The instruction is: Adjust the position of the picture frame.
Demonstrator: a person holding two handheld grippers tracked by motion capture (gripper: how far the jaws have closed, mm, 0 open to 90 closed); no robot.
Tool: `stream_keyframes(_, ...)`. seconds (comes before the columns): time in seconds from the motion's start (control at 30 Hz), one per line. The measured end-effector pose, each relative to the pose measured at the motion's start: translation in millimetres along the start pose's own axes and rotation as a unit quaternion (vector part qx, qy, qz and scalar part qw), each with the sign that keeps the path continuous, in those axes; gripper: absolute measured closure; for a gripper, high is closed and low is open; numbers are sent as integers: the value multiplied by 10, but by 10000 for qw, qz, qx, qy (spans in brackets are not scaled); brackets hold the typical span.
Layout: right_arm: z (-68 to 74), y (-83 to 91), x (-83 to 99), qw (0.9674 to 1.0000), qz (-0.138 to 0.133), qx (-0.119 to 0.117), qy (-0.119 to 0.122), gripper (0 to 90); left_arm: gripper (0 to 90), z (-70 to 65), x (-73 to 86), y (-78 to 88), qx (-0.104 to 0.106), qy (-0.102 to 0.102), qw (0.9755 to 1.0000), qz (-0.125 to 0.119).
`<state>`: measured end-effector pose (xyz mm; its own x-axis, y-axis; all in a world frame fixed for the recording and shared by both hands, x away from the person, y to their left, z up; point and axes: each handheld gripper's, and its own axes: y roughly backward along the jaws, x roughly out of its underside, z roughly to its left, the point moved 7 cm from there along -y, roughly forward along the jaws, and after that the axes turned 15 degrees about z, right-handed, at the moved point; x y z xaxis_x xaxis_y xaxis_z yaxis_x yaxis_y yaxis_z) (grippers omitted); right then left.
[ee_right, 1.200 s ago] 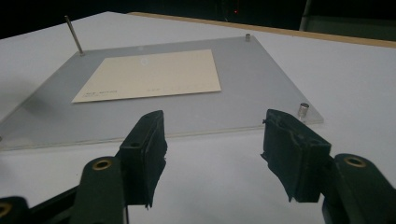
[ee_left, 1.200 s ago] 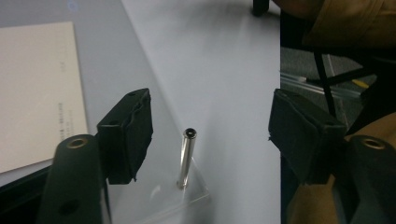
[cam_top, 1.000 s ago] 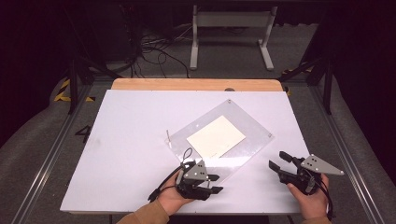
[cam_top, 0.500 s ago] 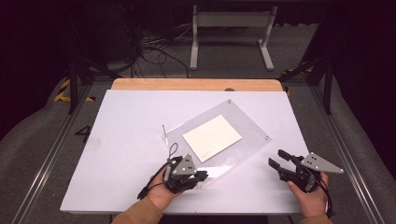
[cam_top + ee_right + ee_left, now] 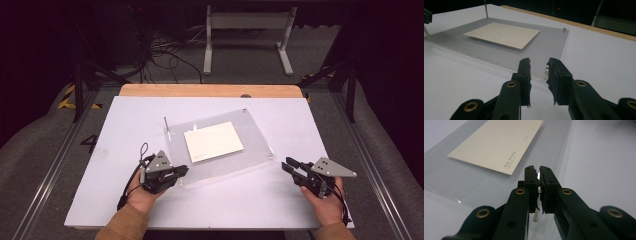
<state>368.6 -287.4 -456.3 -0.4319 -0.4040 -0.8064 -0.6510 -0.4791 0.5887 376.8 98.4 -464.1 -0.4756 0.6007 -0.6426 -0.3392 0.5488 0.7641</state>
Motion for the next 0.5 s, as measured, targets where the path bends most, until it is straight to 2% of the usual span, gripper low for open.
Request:
stream_keyframes(0.03, 23, -24, -58, 9999, 31, 19, 138, 728, 848, 75, 19, 15, -47, 122, 9999, -20)
stream_keyframes(0.07, 43, -32, -86, 9999, 20, -66, 94, 730, 848, 178, 33, 26, -128, 285, 9995, -82)
stream_keyframes(0.1, 43, -32, -86, 9999, 20, -66, 94, 730, 847, 178, 33, 26, -128, 285, 9995, -82)
stream_keyframes(0.13, 66, -44, -122, 9998, 42, -149, 86, 738, 847, 244, 45, 33, -201, 408, 9989, -104)
stream_keyframes(0.17, 88, -60, -166, 9998, 122, -162, 83, 747, 847, 310, 54, 38, -290, 444, 9985, -117)
stream_keyframes(0.23, 107, -101, -240, 9993, 300, -80, 196, 733, 846, 422, 79, 38, -396, 608, 9973, -149)
stream_keyframes(0.3, 128, -149, -317, 9986, 422, -15, 325, 726, 844, 528, 106, 27, -457, 861, 9950, -213)
stream_keyframes(0.37, 175, -217, -386, 9976, 554, -121, 400, 712, 842, 605, 126, 21, -531, 995, 9933, -237)
stream_keyframes(0.43, 212, -283, -454, 9968, 606, -74, 511, 695, 841, 677, 149, 6, -648, 1116, 9913, -245)
stream_keyframes(0.5, 259, -360, -501, 9963, 676, -172, 494, 690, 840, 731, 166, -5, -669, 1223, 9898, -292)
